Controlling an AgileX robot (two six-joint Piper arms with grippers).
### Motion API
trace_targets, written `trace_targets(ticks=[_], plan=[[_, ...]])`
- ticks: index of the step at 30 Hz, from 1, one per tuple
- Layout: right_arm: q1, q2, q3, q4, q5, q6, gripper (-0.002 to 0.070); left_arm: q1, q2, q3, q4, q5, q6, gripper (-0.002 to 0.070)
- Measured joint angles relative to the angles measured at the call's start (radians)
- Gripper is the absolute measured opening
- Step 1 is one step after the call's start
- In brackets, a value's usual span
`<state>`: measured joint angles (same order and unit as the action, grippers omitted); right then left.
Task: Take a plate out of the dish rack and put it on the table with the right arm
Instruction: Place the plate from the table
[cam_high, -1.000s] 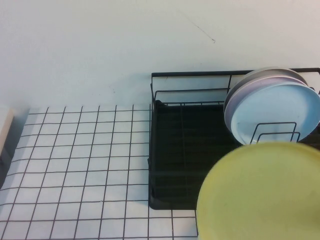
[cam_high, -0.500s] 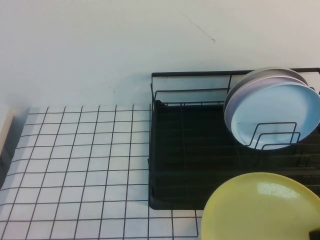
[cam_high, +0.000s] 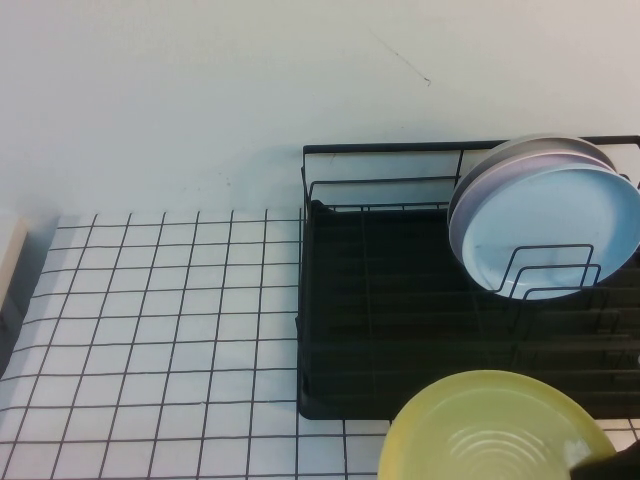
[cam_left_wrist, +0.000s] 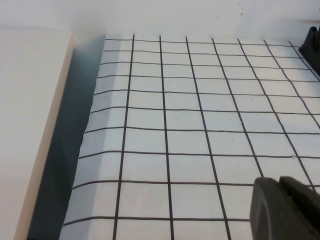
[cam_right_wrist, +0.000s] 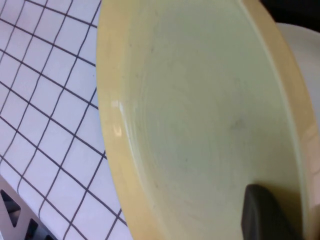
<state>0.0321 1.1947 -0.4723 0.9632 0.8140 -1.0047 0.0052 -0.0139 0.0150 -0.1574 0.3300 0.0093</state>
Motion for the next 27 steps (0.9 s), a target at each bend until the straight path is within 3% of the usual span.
trace_targets(ticks=[13,27], plan=[[0.000,0.177,-0.002,0.079,-0.034,-0.160,0.0130,0.000,0.000,0.000,0.000,0.000,0.000,-0.0003],[0.000,0.181,-0.114,-0.037,0.052,-0.175,0.0163,0.000,0.000,0.000,0.000,0.000,0.000,-0.0003]])
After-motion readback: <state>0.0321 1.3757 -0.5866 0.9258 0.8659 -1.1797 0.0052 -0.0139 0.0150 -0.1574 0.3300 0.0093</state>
